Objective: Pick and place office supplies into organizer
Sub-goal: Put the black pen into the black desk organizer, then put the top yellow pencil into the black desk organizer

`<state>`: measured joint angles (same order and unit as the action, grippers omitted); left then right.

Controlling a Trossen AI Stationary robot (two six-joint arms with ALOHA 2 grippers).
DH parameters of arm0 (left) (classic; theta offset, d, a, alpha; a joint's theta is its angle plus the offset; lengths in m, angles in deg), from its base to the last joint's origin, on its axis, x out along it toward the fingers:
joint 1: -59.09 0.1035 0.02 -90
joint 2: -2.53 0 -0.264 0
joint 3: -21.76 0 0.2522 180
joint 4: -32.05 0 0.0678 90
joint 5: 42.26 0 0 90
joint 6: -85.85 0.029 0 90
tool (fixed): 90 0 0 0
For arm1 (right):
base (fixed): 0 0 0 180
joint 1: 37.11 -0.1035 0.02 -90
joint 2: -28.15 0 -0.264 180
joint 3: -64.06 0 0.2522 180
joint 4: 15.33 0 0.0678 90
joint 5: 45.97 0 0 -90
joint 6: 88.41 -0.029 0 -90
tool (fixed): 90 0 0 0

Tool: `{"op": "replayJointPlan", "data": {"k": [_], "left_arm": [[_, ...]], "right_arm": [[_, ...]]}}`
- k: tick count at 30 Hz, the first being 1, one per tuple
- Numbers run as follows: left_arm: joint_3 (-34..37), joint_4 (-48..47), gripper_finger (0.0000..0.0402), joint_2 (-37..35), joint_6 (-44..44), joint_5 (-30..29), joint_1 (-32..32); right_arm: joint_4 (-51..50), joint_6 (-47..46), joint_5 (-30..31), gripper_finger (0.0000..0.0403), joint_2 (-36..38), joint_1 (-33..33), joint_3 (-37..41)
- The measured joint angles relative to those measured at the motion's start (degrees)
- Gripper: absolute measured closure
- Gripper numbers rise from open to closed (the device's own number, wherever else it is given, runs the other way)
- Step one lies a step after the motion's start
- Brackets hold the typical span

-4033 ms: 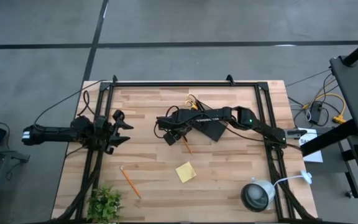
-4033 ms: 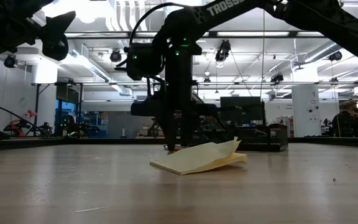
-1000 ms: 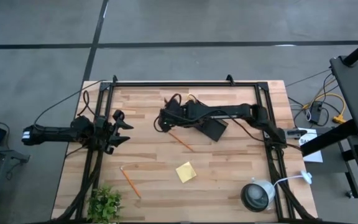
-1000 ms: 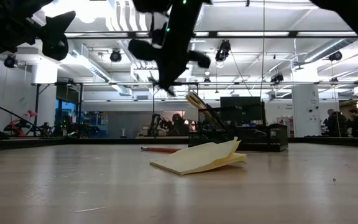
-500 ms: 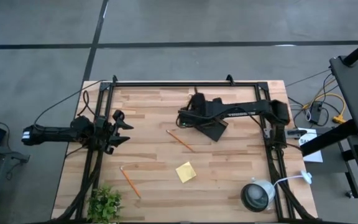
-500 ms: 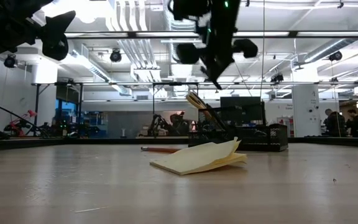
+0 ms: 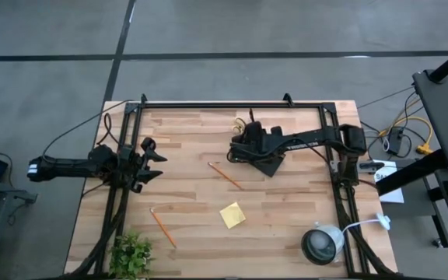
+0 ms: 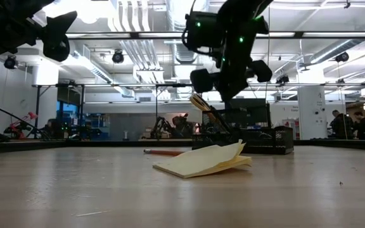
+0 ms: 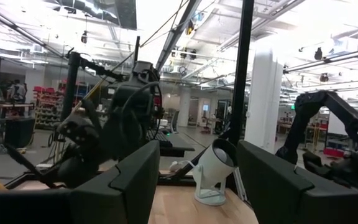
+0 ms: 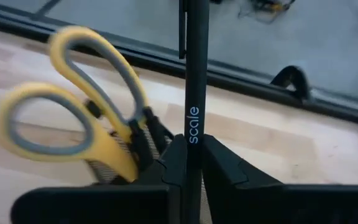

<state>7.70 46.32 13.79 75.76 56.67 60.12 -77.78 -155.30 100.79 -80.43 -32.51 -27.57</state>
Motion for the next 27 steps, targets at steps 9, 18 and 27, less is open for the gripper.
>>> {"op": "replayJointPlan", "data": {"k": [9, 18, 27], "left_arm": [[0.0, 0.0, 0.0201, 0.0, 0.0, 0.0, 0.0], [0.0, 0.0, 0.0201, 0.0, 0.0, 0.0, 0.0], [0.0, 0.0, 0.0201, 0.0, 0.0, 0.0, 0.0]], "right_arm": [[0.7, 2.2, 1.7, 0.0315, -0.2, -0.1, 2.3], [1.1, 10.3, -3.6, 0.0273, 0.5, -1.7, 0.6], [-1.4, 18.3, -16.4, 0.0240, 3.1, -5.8, -4.4]]}}
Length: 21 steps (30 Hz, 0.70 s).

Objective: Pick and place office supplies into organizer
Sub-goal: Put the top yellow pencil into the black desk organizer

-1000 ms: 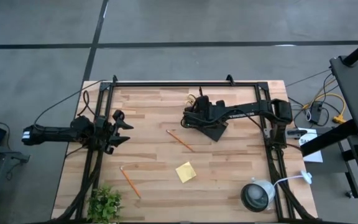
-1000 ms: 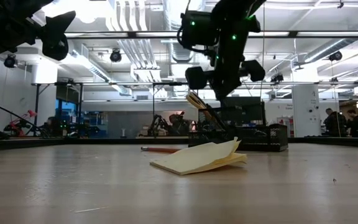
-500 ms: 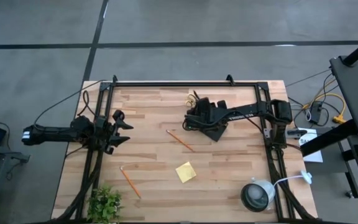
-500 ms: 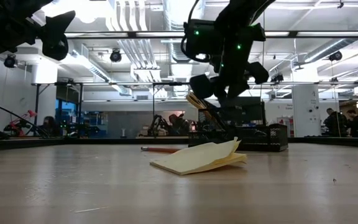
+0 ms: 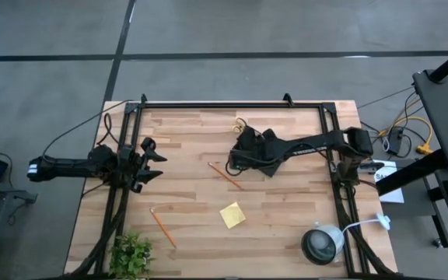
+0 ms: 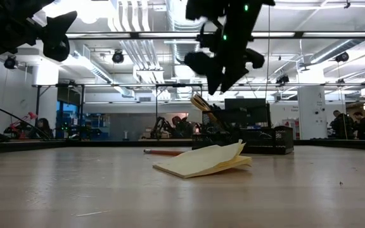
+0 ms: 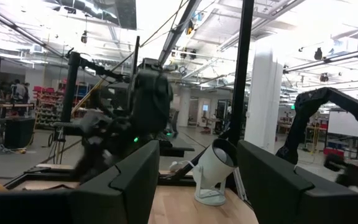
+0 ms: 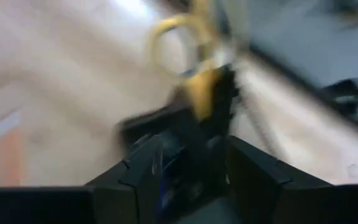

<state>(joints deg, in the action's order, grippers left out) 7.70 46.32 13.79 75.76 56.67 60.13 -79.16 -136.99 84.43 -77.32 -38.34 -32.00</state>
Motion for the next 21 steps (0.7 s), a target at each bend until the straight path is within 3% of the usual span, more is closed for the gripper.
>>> {"op": "replayJointPlan", "data": {"k": [3, 5, 15, 21], "left_arm": [[0.0, 0.0, 0.0201, -0.1, 0.0, 0.0, 0.0], [0.0, 0.0, 0.0201, -0.1, 0.0, 0.0, 0.0], [0.0, 0.0, 0.0201, 0.0, 0.0, 0.0, 0.0], [0.0, 0.0, 0.0201, -0.1, 0.0, 0.0, 0.0]], "right_arm": [[5.0, 12.5, -22.6, 0.0240, 1.2, 0.2, -0.1], [6.6, 15.4, -30.6, 0.0244, 1.0, 0.0, 0.0], [1.8, 15.5, -33.8, 0.0253, -4.4, -4.6, 0.2], [1.3, 12.8, -35.0, 0.0281, -4.3, -6.9, 0.3]]}}
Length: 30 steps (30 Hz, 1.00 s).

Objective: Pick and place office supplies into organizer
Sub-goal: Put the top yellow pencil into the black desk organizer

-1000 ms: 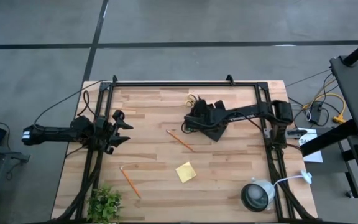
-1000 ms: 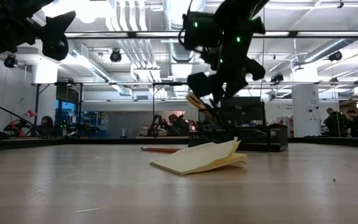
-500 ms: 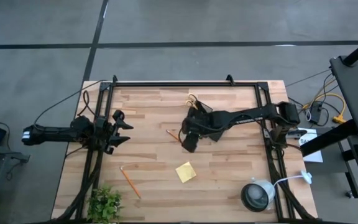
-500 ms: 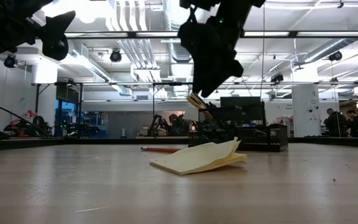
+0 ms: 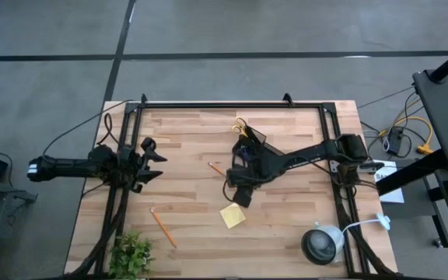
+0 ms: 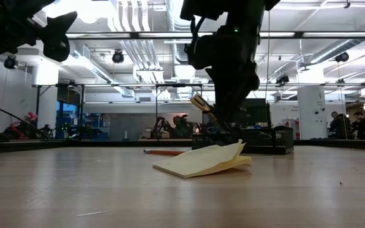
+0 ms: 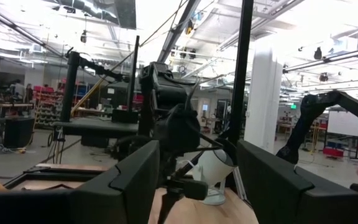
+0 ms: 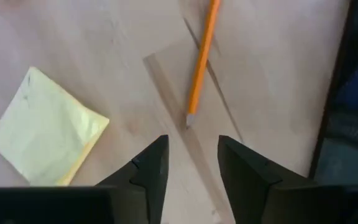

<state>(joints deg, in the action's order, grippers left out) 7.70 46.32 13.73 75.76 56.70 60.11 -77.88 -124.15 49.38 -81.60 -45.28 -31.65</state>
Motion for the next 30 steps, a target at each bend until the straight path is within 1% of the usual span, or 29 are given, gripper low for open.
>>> {"op": "replayJointPlan", "data": {"k": [3, 5, 11, 13, 16, 19, 26, 28, 30], "left_arm": [[0.0, 0.1, 0.0201, 0.0, 0.0, 0.0, 0.0], [0.0, 2.6, 0.0201, 0.1, -1.2, -0.1, 0.0], [0.0, 14.5, 0.0201, -0.1, -23.5, -0.2, 0.0], [0.0, 20.0, 0.0201, -0.1, -28.1, -0.3, 0.0], [0.1, 28.3, 0.0201, 0.0, -28.8, -0.2, 0.0], [0.1, 32.8, 0.0201, -0.3, -31.4, 0.8, 0.0], [-0.3, 33.4, 0.0201, 0.0, -31.1, 0.7, 0.0], [-1.0, 33.3, 0.0201, 0.2, -30.1, -2.0, 0.0], [-2.4, 33.9, 0.0201, 0.9, -30.0, -6.9, 0.0]], "right_arm": [[-0.3, -2.1, -2.7, 0.0297, 0.5, -0.1, 0.0], [-0.4, -3.0, -4.1, 0.0307, 0.9, -0.2, -0.1], [-0.8, -4.7, -5.9, 0.0328, 1.5, -0.1, -0.3], [-0.8, -4.6, -6.0, 0.0332, 1.6, -0.1, -0.6], [-0.9, -4.6, -5.9, 0.0337, 1.6, -0.1, -1.0], [-0.9, -4.6, -5.8, 0.0337, 1.6, -0.1, -1.1], [-1.0, -4.3, -5.3, 0.0340, 1.6, 0.0, -1.2], [-1.0, -4.2, -5.3, 0.0339, 1.6, 0.1, -1.2], [-1.0, -4.0, -5.2, 0.0339, 1.6, 0.1, -1.2]]}}
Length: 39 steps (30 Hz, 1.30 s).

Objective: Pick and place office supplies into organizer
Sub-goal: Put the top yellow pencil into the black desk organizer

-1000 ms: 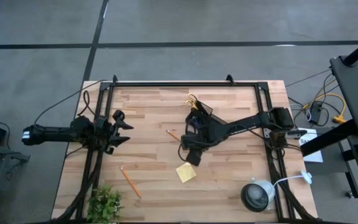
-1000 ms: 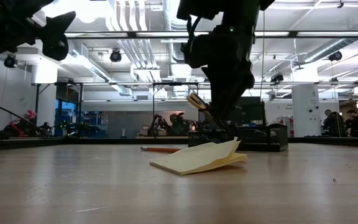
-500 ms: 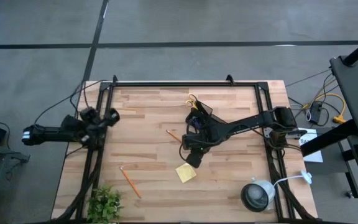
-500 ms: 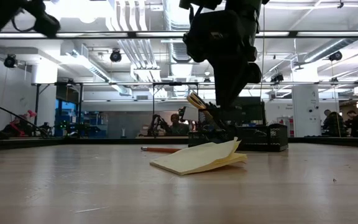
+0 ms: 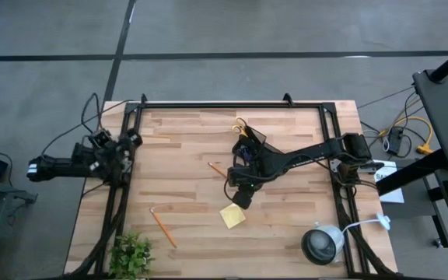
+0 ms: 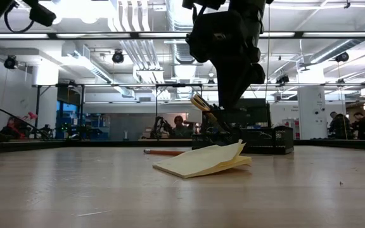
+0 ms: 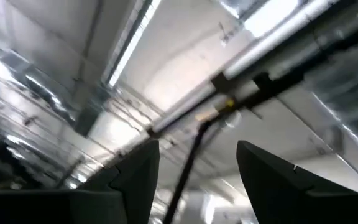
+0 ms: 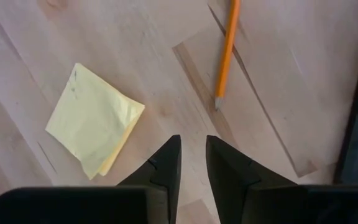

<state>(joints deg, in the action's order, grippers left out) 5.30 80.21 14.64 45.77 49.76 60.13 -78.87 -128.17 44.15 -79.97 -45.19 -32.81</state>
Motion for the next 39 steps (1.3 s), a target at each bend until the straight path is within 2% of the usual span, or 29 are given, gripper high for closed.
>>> {"op": "replayJointPlan", "data": {"k": [3, 7, 10, 14, 16, 18, 21, 23, 27, 34, 39], "left_arm": [[-2.8, -8.2, 0.0201, 1.9, 1.4, -2.6, 0.1], [-9.3, -40.1, 0.0201, 6.4, -0.9, -5.3, 0.1], [-14.5, -54.8, 0.0212, 12.1, -1.7, -5.0, 0.8], [-19.6, -55.9, 0.0250, 19.7, -2.3, 4.2, 2.9], [-22.2, -57.0, 0.0278, 25.5, 0.9, 7.6, 4.2], [-24.9, -58.9, 0.0309, 30.2, 8.4, 10.5, 5.4], [-29.1, -61.4, 0.0348, 36.9, 26.1, 12.6, 6.5], [-31.9, -67.8, 0.0359, 40.9, 35.2, 12.7, 7.7], [-36.8, -78.1, 0.0344, 50.0, 46.0, 12.4, 10.6], [-40.7, -78.0, 0.0272, 61.8, 60.1, 12.6, 12.7], [-41.8, -77.3, 0.0257, 68.0, 67.1, 12.7, 13.7]], "right_arm": [[-0.3, 1.2, 0.0, 0.0340, 0.0, 0.0, 0.0], [-1.5, 2.4, 0.0, 0.0340, 0.0, -0.1, 0.2], [-2.6, 1.7, 0.0, 0.0344, 0.0, -0.2, 1.0], [-2.3, -1.0, 0.0, 0.0353, 0.0, -0.2, 2.8], [-1.8, -1.2, 0.0, 0.0357, 0.0, -0.3, 3.6], [-1.5, -0.3, 0.1, 0.0359, 0.0, -0.6, 3.9], [-0.1, 2.2, 0.7, 0.0358, 0.0, -1.2, 4.1], [-0.4, 3.4, 1.6, 0.0358, 0.0, -1.6, 4.1], [-0.5, 3.5, 3.0, 0.0358, 0.0, -2.6, 4.1], [3.2, 0.3, 4.5, 0.0359, 0.0, -4.4, 4.4], [9.7, -7.2, 6.3, 0.0363, 0.0, -3.3, 7.5]]}}
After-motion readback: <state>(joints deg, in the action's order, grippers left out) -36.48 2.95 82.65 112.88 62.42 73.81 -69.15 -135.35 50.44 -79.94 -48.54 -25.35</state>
